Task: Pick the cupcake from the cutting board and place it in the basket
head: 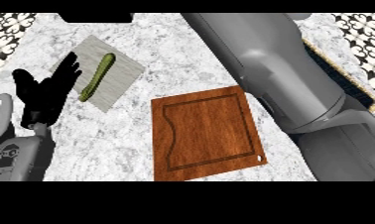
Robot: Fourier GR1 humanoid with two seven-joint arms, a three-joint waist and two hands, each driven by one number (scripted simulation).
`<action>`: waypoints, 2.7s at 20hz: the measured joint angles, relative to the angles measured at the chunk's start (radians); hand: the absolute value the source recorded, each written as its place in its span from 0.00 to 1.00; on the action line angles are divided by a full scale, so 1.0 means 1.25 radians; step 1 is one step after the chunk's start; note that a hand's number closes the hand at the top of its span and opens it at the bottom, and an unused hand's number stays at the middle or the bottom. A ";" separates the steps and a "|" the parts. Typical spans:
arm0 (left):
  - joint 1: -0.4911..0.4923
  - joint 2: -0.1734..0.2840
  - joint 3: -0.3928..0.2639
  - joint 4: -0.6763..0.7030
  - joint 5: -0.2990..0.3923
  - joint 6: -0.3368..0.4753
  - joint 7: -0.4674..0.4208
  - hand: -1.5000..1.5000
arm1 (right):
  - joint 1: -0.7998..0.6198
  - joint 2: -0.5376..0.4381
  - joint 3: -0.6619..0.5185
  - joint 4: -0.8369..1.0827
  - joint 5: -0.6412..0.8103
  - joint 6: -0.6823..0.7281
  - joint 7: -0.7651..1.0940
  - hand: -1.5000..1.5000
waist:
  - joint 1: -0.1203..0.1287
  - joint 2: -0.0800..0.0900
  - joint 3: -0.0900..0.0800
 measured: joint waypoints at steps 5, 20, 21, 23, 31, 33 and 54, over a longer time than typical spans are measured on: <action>0.014 -0.005 0.001 -0.016 -0.002 0.009 0.004 0.50 | 0.009 -0.040 -0.030 0.026 0.029 0.008 -0.003 1.00 | -0.013 -0.002 0.001; 0.065 0.006 0.021 -0.049 0.009 -0.001 0.004 0.50 | 0.269 -0.100 -0.074 -0.163 0.080 -0.017 -0.054 1.00 | -0.041 -0.009 0.003; 0.064 0.005 0.020 -0.051 0.007 0.002 0.006 0.50 | 0.292 -0.102 -0.077 -0.183 0.086 -0.020 -0.056 1.00 | -0.041 -0.008 0.002; 0.068 0.006 0.024 -0.056 0.010 0.002 0.008 0.50 | 0.318 -0.130 -0.093 -0.192 0.120 -0.024 -0.046 0.00 | -0.044 -0.009 0.002; 0.053 0.009 0.030 -0.050 0.011 0.002 0.014 0.50 | 0.486 -0.145 -0.157 -0.347 0.169 -0.047 -0.048 0.00 | -0.042 -0.005 0.002; 0.045 0.005 0.025 -0.052 0.007 0.003 0.015 0.50 | 0.522 -0.144 -0.168 -0.404 0.182 -0.048 -0.054 0.00 | -0.036 -0.003 0.002; 0.083 0.018 0.054 -0.061 0.018 -0.003 0.017 0.50 | 0.931 -0.010 -0.372 -1.193 0.242 -0.043 -0.087 0.00 | -0.077 -0.018 0.002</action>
